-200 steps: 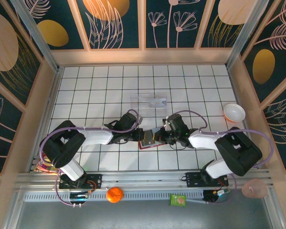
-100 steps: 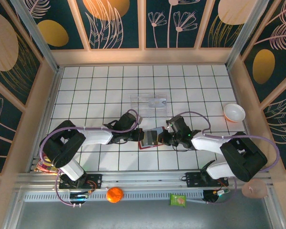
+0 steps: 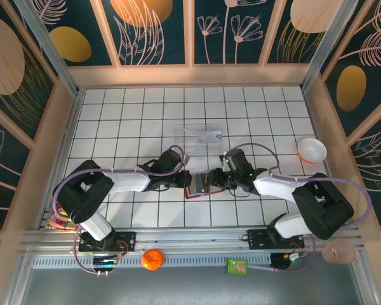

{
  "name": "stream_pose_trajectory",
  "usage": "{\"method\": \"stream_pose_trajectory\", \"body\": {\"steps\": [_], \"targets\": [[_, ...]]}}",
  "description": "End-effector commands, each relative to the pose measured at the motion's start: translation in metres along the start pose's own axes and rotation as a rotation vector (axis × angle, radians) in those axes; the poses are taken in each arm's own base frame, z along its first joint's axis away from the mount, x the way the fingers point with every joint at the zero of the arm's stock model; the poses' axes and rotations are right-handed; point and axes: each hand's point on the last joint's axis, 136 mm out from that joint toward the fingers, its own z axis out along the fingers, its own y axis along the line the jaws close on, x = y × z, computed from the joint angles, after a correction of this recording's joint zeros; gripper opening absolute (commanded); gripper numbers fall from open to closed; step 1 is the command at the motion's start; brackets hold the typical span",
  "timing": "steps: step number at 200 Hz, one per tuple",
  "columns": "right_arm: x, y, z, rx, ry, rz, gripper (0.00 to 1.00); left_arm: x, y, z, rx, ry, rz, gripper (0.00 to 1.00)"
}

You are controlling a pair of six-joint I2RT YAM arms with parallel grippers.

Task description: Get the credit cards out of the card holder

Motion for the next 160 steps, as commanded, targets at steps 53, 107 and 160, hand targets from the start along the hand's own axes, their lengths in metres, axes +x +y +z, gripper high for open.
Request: {"method": "stream_pose_trajectory", "body": {"steps": [53, 107, 160], "targets": [[0.003, 0.017, 0.007, -0.113, 0.042, 0.003, 0.26, 0.041, 0.045, 0.006, -0.152, 0.147, -0.041, 0.00], [0.001, -0.007, 0.003, -0.019, -0.004, 0.035, 0.01, 0.041, 0.048, 0.003, -0.167, 0.138, -0.054, 0.00], [-0.015, -0.032, -0.031, 0.089, -0.143, 0.049, 0.00, 0.035, 0.044, 0.002, -0.152, 0.120, -0.059, 0.00]]}}
